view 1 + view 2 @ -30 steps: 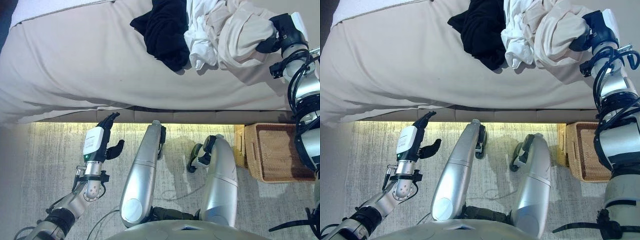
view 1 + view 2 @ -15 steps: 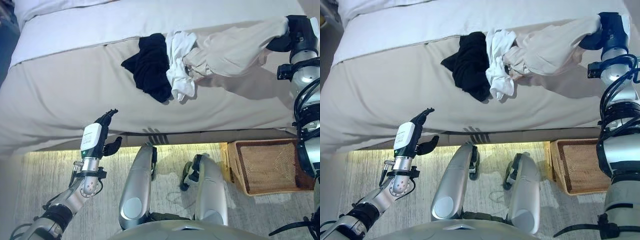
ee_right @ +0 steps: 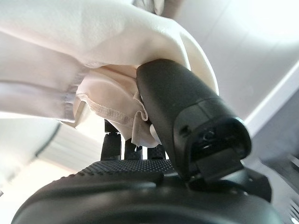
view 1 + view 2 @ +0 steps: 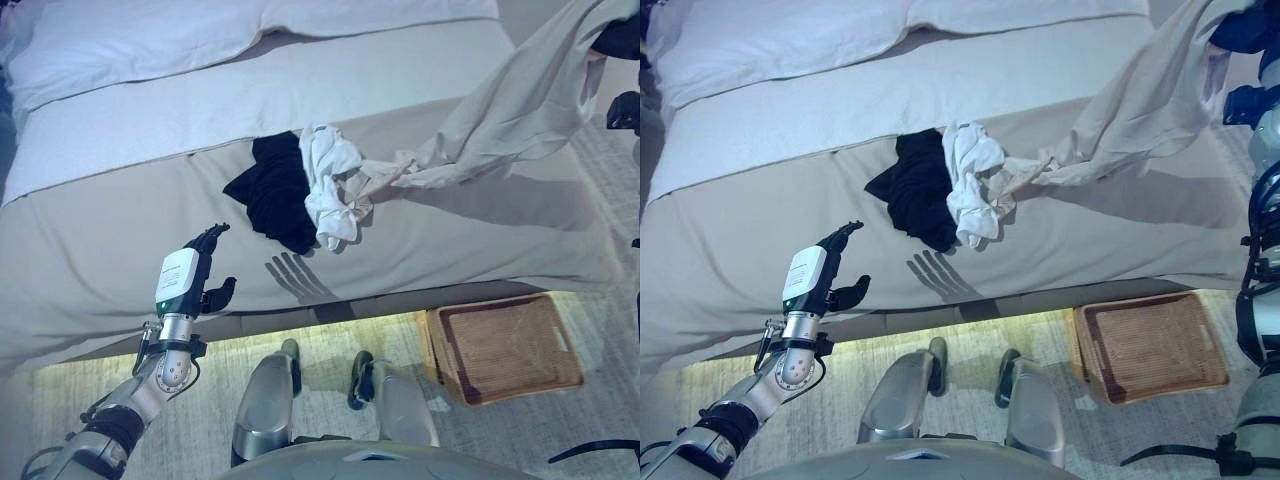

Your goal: Pick up the clothes from the bed and place them into the basket

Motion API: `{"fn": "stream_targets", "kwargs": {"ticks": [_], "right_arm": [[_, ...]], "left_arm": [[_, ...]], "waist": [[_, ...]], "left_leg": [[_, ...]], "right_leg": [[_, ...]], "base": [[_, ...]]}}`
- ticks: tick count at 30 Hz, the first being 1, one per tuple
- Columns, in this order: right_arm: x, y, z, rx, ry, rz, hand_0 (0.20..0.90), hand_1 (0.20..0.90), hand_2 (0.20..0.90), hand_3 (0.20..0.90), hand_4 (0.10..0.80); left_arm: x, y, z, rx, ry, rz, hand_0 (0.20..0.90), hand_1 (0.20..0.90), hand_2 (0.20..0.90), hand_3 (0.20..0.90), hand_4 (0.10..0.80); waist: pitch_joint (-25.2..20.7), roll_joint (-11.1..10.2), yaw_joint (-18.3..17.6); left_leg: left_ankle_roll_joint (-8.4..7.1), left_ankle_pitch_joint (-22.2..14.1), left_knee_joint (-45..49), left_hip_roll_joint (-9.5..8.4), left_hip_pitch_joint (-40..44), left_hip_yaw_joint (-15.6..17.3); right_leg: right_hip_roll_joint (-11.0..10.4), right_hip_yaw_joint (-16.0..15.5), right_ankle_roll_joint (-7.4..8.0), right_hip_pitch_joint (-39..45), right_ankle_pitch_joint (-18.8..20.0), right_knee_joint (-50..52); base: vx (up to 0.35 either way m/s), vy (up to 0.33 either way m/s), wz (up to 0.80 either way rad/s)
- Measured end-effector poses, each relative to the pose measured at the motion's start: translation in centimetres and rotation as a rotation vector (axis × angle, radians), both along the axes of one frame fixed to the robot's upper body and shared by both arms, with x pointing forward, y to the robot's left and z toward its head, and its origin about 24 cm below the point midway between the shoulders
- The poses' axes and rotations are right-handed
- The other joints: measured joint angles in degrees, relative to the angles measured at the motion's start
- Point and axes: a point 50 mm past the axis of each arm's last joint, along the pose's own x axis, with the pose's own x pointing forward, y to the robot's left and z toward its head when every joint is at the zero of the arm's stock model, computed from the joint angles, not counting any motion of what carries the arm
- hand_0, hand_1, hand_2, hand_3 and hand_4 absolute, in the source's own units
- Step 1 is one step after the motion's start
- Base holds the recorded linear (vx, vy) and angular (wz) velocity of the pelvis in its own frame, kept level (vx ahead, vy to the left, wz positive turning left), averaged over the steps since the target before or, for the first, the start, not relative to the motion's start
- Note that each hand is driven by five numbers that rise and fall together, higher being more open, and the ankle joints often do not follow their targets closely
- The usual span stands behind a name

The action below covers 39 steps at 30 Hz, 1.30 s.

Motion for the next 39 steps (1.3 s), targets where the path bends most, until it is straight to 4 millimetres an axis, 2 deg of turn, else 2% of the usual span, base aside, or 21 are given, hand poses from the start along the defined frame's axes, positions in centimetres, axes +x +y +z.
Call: {"fn": "stream_targets", "kwargs": {"ticks": [3, 9, 12, 14, 15, 16, 17, 18, 19, 20, 23, 24, 25, 26, 30, 35, 39], "right_arm": [[-0.5, -0.3, 0.6, -0.014, -0.014, -0.008, 0.300, 0.300, 0.300, 0.200, 0.100], [-1.5, -0.4, 2.0, -0.054, -0.045, 0.003, 0.300, 0.300, 0.300, 0.200, 0.100], [-2.1, 0.1, 2.2, -0.095, -0.056, 0.026, 0.300, 0.300, 0.300, 0.200, 0.100], [-2.5, 0.0, 2.0, -0.087, -0.065, 0.036, 0.300, 0.300, 0.300, 0.200, 0.100], [-2.6, -0.1, 1.6, -0.075, -0.064, 0.037, 0.300, 0.300, 0.300, 0.200, 0.100], [-2.7, -0.4, 1.2, -0.067, -0.056, 0.030, 0.300, 0.300, 0.300, 0.200, 0.100], [-3.0, -0.8, 1.3, -0.069, -0.056, 0.017, 0.300, 0.300, 0.300, 0.200, 0.100], [-3.4, -1.1, 1.4, -0.066, -0.063, 0.007, 0.300, 0.300, 0.300, 0.200, 0.100], [-3.4, -1.2, 1.4, -0.062, -0.064, 0.005, 0.300, 0.300, 0.300, 0.200, 0.100], [-3.7, -1.4, 0.7, -0.062, -0.050, 0.005, 0.300, 0.300, 0.300, 0.200, 0.100], [-4.6, -1.7, 1.1, -0.043, -0.090, 0.008, 0.300, 0.300, 0.300, 0.200, 0.100], [-4.8, -1.8, 1.1, -0.033, -0.098, 0.008, 0.300, 0.300, 0.300, 0.200, 0.100], [-5.1, -2.3, 1.0, -0.011, -0.109, 0.001, 0.300, 0.300, 0.300, 0.200, 0.100], [-5.3, -2.4, 1.1, -0.005, -0.114, -0.003, 0.300, 0.300, 0.300, 0.200, 0.100], [-6.7, -3.6, 1.8, -0.027, -0.124, -0.049, 0.300, 0.300, 0.300, 0.200, 0.100], [-7.6, -3.9, 2.2, -0.007, -0.157, -0.045, 0.300, 0.300, 0.300, 0.200, 0.100], [-7.8, -4.0, 1.8, -0.009, -0.150, -0.053, 0.300, 0.300, 0.300, 0.200, 0.100]], "left_arm": [[-0.5, 0.1, -0.9, 0.005, 0.036, 0.015, 0.900, 0.900, 0.900, 0.900, 0.800], [-1.1, 0.4, -2.2, 0.006, 0.090, 0.059, 0.900, 0.900, 0.900, 0.900, 0.800], [-1.6, 0.2, -3.0, -0.021, 0.114, 0.087, 0.900, 0.900, 0.900, 0.900, 0.800], [-1.6, 0.1, -3.2, -0.044, 0.114, 0.097, 0.900, 0.900, 0.900, 0.900, 0.800], [-1.7, 0.0, -3.3, -0.054, 0.115, 0.104, 0.900, 0.900, 0.900, 0.900, 0.800], [-1.6, -0.1, -3.2, -0.057, 0.111, 0.098, 0.900, 0.900, 0.900, 0.900, 0.800], [-1.6, -0.3, -3.2, -0.068, 0.104, 0.086, 0.900, 0.900, 0.900, 0.900, 0.800], [-1.6, -0.6, -3.2, -0.081, 0.097, 0.075, 0.900, 0.900, 0.900, 0.900, 0.800], [-1.6, -0.6, -3.2, -0.083, 0.095, 0.074, 0.900, 0.900, 0.900, 0.900, 0.800], [-1.8, -0.3, -3.3, -0.075, 0.105, 0.083, 0.900, 0.900, 0.900, 0.900, 0.800], [-1.9, -0.2, -3.5, -0.068, 0.116, 0.087, 0.900, 0.900, 0.900, 0.900, 0.800], [-1.9, -0.1, -3.5, -0.067, 0.118, 0.088, 0.900, 0.900, 0.900, 0.900, 0.800], [-2.0, 0.1, -3.6, -0.062, 0.124, 0.093, 0.900, 0.900, 0.900, 0.900, 0.800], [-2.0, 0.2, -3.6, -0.059, 0.126, 0.094, 0.900, 0.900, 0.900, 0.900, 0.800], [-2.0, 0.3, -3.5, -0.054, 0.127, 0.094, 0.900, 0.900, 0.900, 0.900, 0.800], [-1.9, 0.2, -3.5, -0.058, 0.137, 0.078, 0.900, 0.900, 0.900, 0.900, 0.800], [-2.0, -0.1, -3.6, -0.058, 0.146, 0.045, 0.900, 0.900, 0.900, 0.900, 0.800]], "waist": [[-2.57, -0.24, -1.68], [-6.89, -0.27, -6.06], [-8.03, -0.15, -7.56], [-8.37, -0.37, -8.36], [-8.47, -0.95, -8.54], [-8.70, -2.18, -8.85], [-8.91, -1.95, -8.92], [-9.33, -0.72, -9.04], [-9.29, -0.21, -8.91], [-9.28, -0.85, -9.39], [-9.34, -0.95, -12.08], [-9.34, -0.95, -12.29], [-9.34, -0.96, -12.49], [-9.35, -0.96, -12.73], [-9.34, -0.96, -14.34], [-9.35, -0.91, -16.23], [-9.47, -0.65, -18.23]], "left_leg": [[0.00, 2.35, -6.89, -0.08, 5.15, 1.05], [-0.02, 3.70, -14.46, -0.17, 10.82, 3.19], [-0.02, 3.86, -15.95, -0.19, 12.40, 4.14], [-0.03, 3.86, -15.09, -0.17, 12.37, 4.20], [-0.27, 3.67, -11.85, -0.23, 11.14, 4.14], [-0.17, 1.21, -11.20, -0.85, 9.00, 3.97], [-0.12, 2.13, -16.39, -0.67, 9.47, 3.88], [0.28, 5.99, -20.99, 0.55, 9.46, 3.82], [0.63, 9.34, -21.01, 1.40, 9.34, 3.84], [-0.80, 9.79, -21.79, 1.39, 10.39, 4.68], [-0.71, 9.84, -23.02, 0.18, 11.12, 5.85], [-0.71, 9.85, -23.05, 0.12, 11.20, 6.13], [-0.70, 9.84, -23.05, 0.12, 11.48, 7.01], [-0.70, 9.84, -23.05, 0.12, 11.52, 7.07], [-0.69, 9.83, -23.26, 0.10, 11.73, 8.45], [-0.71, 9.84, -23.30, 0.54, 11.77, 10.02], [-0.78, 9.86, -23.32, 1.26, 11.77, 10.50]], "right_leg": [[1.09, 0.14, 0.34, 4.75, 2.58, -6.74], [2.59, 1.97, 0.70, 10.08, 5.54, -15.89], [3.19, 3.66, 1.00, 12.00, 7.55, -19.66], [3.31, 4.59, 0.62, 12.86, 8.81, -21.33], [2.81, 4.92, -0.02, 13.39, 9.90, -22.00], [1.56, 5.59, -0.29, 13.52, 10.14, -22.10], [1.69, 6.00, -0.28, 13.35, 10.13, -22.13], [2.81, 6.31, -0.21, 13.00, 10.09, -22.32], [3.38, 6.62, 0.16, 13.15, 9.85, -22.45], [3.16, 7.78, 1.20, 13.38, 9.61, -22.47], [2.44, 8.70, 1.82, 13.05, 9.95, -22.73], [2.38, 9.15, 2.35, 13.05, 10.20, -22.88], [2.32, 9.67, 3.55, 13.12, 10.96, -23.46], [2.31, 9.74, 3.71, 13.10, 11.06, -23.58], [2.38, 11.15, 3.73, 13.07, 11.07, -24.91], [3.13, 12.82, 3.74, 13.14, 11.08, -26.56], [3.72, 13.39, 3.75, 12.74, 11.07, -26.49]], "base": [[0.033, 0.037, -0.18], [0.039, 0.028, -0.21], [0.035, 0.038, -0.28], [0.035, 0.030, -0.21], [0.028, 0.024, -0.10], [0.017, 0.021, -0.10], [0.012, 0.018, -0.12], [0.008, 0.013, -0.22], [0.014, 0.009, -0.37], [0.019, 0.011, -0.28], [0.017, 0.005, -0.21], [0.006, -0.004, -0.31], [0.005, -0.006, -0.29], [0.009, -0.011, -0.25], [0.016, -0.030, -0.19], [-0.004, -0.054, -0.20], [-0.003, -0.031, -0.10]]}}
